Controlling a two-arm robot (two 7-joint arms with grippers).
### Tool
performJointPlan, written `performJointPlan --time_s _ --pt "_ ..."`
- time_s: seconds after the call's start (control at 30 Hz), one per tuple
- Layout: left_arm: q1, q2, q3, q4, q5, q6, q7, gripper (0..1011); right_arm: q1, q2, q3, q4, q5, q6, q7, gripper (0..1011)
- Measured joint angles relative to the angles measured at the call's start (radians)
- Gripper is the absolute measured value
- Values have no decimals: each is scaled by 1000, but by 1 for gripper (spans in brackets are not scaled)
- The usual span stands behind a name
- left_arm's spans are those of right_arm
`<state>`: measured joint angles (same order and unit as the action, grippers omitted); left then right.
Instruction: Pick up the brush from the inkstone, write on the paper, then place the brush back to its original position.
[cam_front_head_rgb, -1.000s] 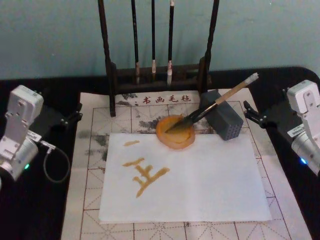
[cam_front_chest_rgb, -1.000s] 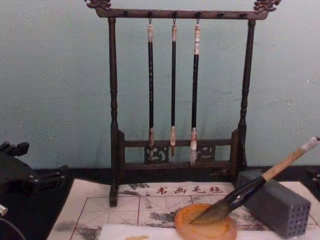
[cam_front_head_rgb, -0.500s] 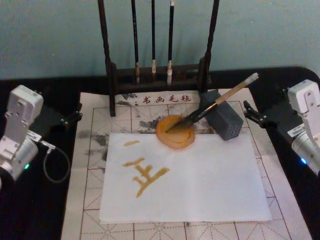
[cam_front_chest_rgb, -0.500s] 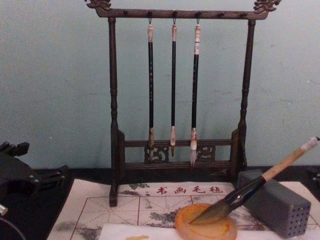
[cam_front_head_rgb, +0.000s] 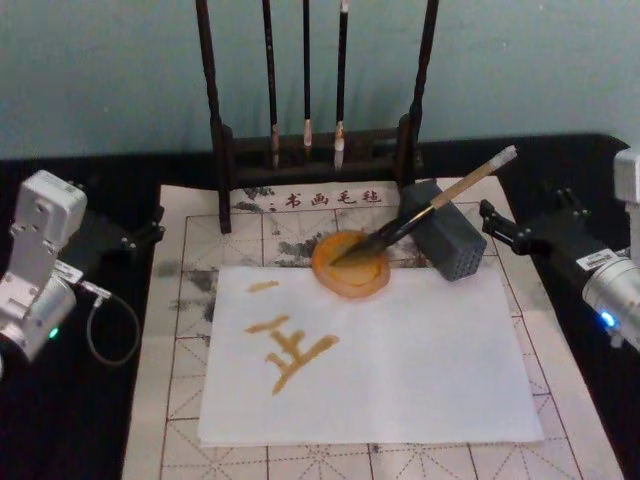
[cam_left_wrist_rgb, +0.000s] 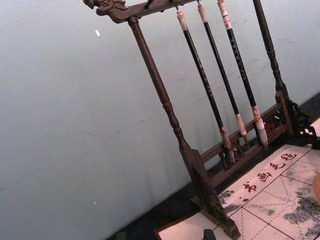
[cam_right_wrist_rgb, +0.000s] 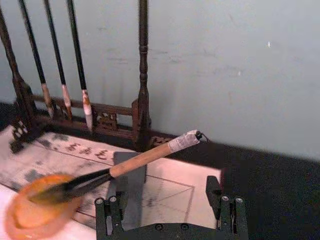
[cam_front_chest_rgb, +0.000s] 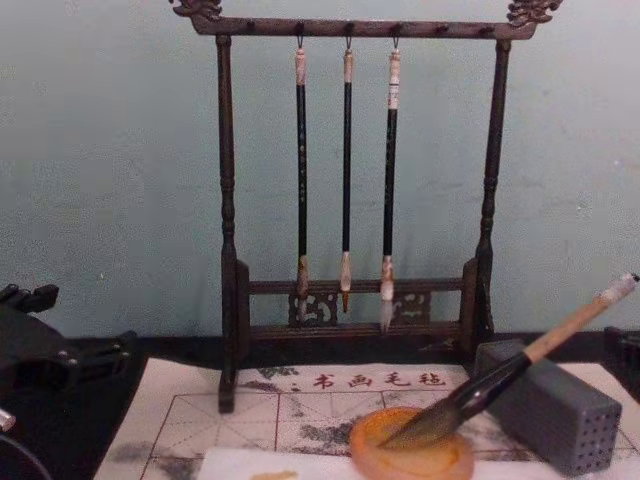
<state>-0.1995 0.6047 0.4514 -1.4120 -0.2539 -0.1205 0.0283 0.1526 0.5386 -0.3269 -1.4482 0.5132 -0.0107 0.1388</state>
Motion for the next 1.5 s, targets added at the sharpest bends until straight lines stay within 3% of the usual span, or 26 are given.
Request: performJointPlan --time_s 0.13,0.23,0.43,0.47,0.9,1.13,1.5 --pt "0 0 0 0 0 0 0 1001 -6 -26 35 -4 79 49 27 1002" --pt "0 0 0 0 0 0 0 1001 -9 -65 79 -5 176 118 52 1002" --pt "0 0 0 0 0 0 0 1001 -8 -120 131 -5 302 212 59 1002" --pt "0 0 0 0 0 0 0 1001 -8 -120 131 -5 302 212 59 1002" --pt "0 0 0 0 0 0 0 1001 31 -208 186 34 534 349 -6 1002" --pt "0 0 0 0 0 0 0 1001 46 -235 191 47 590 362 -36 1002" --pt "0 0 0 0 0 0 0 1001 88 -260 179 95 643 367 -63 1002"
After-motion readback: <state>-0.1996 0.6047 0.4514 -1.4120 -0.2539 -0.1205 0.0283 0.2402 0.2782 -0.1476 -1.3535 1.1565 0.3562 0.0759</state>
